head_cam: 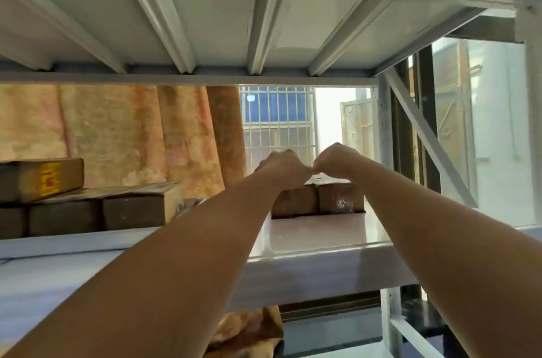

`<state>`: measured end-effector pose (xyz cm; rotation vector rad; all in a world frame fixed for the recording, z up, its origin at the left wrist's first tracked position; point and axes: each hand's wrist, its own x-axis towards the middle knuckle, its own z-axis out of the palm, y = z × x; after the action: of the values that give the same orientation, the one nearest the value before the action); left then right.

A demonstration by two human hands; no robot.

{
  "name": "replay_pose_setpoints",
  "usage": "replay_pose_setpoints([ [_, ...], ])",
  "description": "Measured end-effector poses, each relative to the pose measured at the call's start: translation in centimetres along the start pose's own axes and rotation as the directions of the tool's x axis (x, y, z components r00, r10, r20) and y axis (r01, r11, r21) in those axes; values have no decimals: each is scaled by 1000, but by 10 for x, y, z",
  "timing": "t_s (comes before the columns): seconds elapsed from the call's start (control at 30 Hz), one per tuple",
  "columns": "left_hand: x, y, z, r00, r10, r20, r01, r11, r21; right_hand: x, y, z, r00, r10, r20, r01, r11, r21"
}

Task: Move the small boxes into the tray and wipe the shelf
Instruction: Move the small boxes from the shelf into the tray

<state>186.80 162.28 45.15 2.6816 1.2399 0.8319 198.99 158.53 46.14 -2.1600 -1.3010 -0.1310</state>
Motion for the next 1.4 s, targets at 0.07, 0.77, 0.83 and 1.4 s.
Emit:
replay_pose_setpoints([
  [0.07, 10, 4, 14, 995, -39, 89, 32, 997, 76, 1, 7, 6, 998, 5, 62, -6, 1000, 12],
  [0.77, 3, -9, 25, 941, -168, -292, 88, 960, -267, -4, 44, 29, 998, -66, -15, 66, 998, -9],
  [0.83, 5, -10, 23, 922, -183, -340, 64, 942, -331, -4, 45, 28, 994, -78, -76, 81, 996, 29],
  [1.4, 10, -18, 17, 976, -219, 3, 139, 610, -780, -12, 37, 19, 889, -146, -434, 253, 946, 201],
])
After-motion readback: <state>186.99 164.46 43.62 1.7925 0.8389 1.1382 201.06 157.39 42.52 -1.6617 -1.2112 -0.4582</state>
